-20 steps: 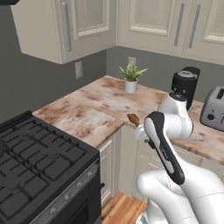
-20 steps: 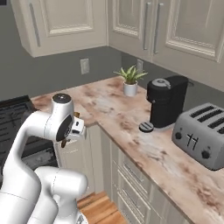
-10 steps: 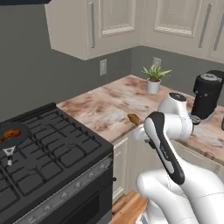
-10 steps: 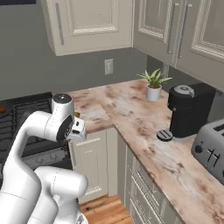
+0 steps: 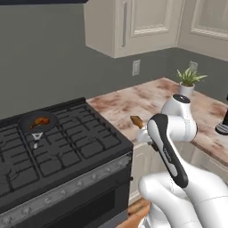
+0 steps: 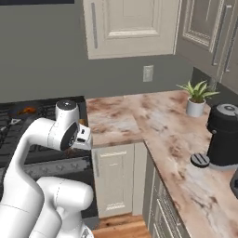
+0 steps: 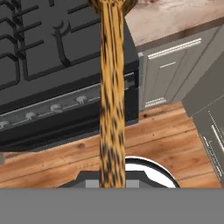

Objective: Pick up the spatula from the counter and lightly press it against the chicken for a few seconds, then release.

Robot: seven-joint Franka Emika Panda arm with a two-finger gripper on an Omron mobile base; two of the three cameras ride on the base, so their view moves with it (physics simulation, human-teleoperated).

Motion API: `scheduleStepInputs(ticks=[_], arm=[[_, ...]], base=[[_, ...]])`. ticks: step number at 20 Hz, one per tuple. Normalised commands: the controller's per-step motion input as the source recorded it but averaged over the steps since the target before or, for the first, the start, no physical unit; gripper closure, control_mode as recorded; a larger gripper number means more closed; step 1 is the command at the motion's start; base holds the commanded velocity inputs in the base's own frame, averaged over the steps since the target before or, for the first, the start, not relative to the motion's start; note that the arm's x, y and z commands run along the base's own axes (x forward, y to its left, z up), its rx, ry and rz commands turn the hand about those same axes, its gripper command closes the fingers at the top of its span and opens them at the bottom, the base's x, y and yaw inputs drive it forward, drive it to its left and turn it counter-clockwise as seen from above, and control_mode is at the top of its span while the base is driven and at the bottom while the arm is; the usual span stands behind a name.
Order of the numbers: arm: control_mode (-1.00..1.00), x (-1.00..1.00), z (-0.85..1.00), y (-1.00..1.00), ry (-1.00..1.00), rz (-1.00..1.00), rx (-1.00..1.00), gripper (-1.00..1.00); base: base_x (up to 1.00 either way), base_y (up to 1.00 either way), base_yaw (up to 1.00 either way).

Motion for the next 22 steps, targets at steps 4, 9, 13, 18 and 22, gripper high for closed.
scheduleStepInputs(ticks=[4,9,13,18,22], arm=[[1.0,0.0,0.0,0.0,0.0,0.0,0.0,1.0],[1.0,0.0,0.0,0.0,0.0,0.0,0.0,1.0],[1.0,0.0,0.0,0.0,0.0,0.0,0.0,1.0],[1.0,0.0,0.0,0.0,0.0,0.0,0.0,1.0],[1.0,0.0,0.0,0.0,0.0,0.0,0.0,1.0]], base=[[0.49,-0.23,0.36],[0.57,-0.32,0.37],[0.48,-0.25,0.38],[0.03,0.12,0.24],[0.13,0.14,0.09]])
